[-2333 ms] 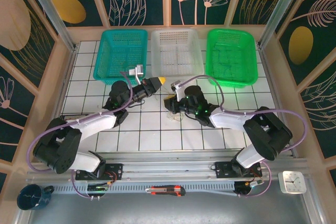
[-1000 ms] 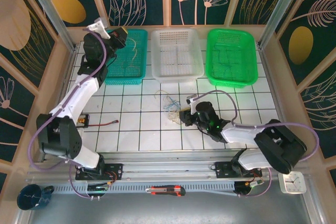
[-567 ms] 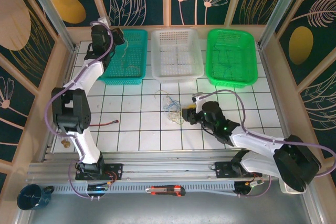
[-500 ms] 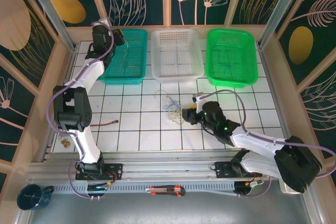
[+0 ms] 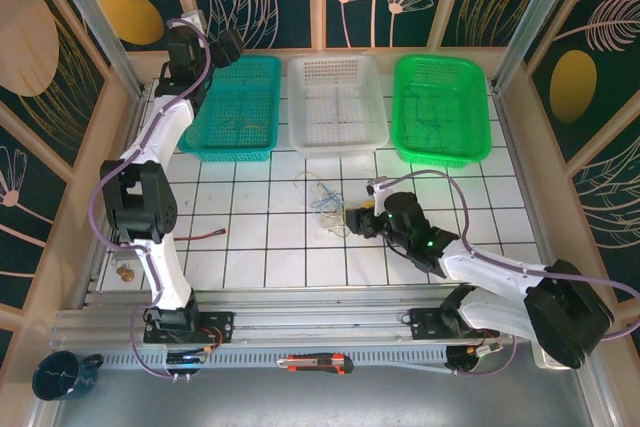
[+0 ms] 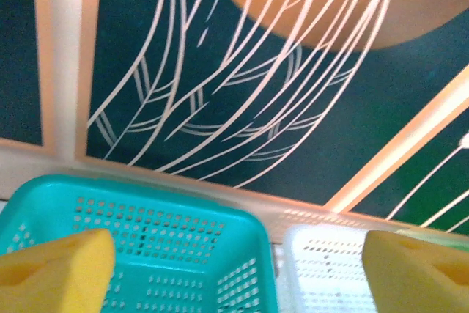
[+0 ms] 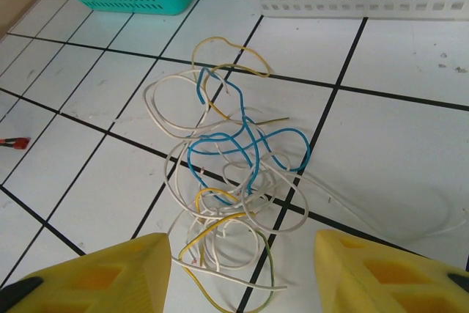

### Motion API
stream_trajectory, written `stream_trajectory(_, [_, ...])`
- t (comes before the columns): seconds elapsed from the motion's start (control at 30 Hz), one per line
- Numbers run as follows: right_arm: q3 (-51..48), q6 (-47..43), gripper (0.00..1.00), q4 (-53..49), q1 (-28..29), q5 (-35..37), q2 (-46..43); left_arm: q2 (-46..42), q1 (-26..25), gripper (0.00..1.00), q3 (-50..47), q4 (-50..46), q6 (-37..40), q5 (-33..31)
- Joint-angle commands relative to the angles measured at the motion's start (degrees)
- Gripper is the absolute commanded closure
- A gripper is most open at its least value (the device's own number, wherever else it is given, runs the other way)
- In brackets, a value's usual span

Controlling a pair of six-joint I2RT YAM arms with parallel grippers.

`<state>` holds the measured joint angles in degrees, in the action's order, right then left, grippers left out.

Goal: Untangle the cables

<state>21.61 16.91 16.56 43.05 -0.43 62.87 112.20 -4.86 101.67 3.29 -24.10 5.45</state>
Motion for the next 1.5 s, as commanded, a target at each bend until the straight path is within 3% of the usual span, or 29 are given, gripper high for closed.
stream_trajectory(0.0, [1.97, 0.58, 0.46, 1.81, -0.46, 0.85, 1.46, -2.67, 0.30, 0.06, -0.01, -2.09, -2.19, 5.94])
stream_trajectory(0.13, [2.34, 0.80, 0.46, 2.50, -0.45, 1.13, 3.04, -7.84, 0.16, 0.02, -7.68, 1.91, -7.65, 13.34])
stream_trajectory(0.3, [3.28, 1.35, 0.46, 3.13, -0.76, 3.10, 4.86, -18.88, -2.39, 0.01, -26.91, 11.14, -12.64, 19.87])
stream_trajectory(0.47, [3.88, 2.07, 0.46, 3.80, -1.47, 3.16, 6.13, -29.62, -8.84, 0.06, -46.28, 16.22, -13.97, 19.79])
stream_trajectory(0.63, [4.38, 3.13, 0.45, 6.12, -2.38, 0.91, 7.53, -35.73, -15.38, 0.08, -66.29, 28.03, -23.89, 16.67])
stream_trajectory(0.77, [6.88, 2.02, 0.39, 6.49, -2.49, -3.39, 10.96, -37.03, -18.20, 0.09, -75.29, 34.22, -28.69, 13.60])
stream_trajectory(0.87, [10.07, 0.96, 0.35, 5.16, -2.40, -5.01, 15.04, -37.69, -18.25, 0.09, -77.00, 35.08, -29.48, 13.12])
stream_trajectory(1.0, [13.44, 0.23, 0.05, 4.89, -2.36, -4.16, 19.48, -38.72, -18.25, 0.08, -75.85, 32.96, -28.99, 11.73])
stream_trajectory(1.03, [14.06, -0.08, 0.04, 4.86, -2.35, -3.93, 20.40, -38.81, -18.25, 0.08, -75.60, 32.77, -29.35, 11.40])
stream_trajectory(1.3, [21.64, -1.33, 0.03, 2.72, -2.05, -2.65, 30.53, -37.37, -18.24, 0.08, -74.25, 33.27, -32.59, 11.15])
stream_trajectory(1.47, [22.75, -1.51, 0.11, 4.11, -1.91, -2.91, 35.30, -36.50, -18.25, 0.08, -73.52, 32.57, -31.73, 12.22])
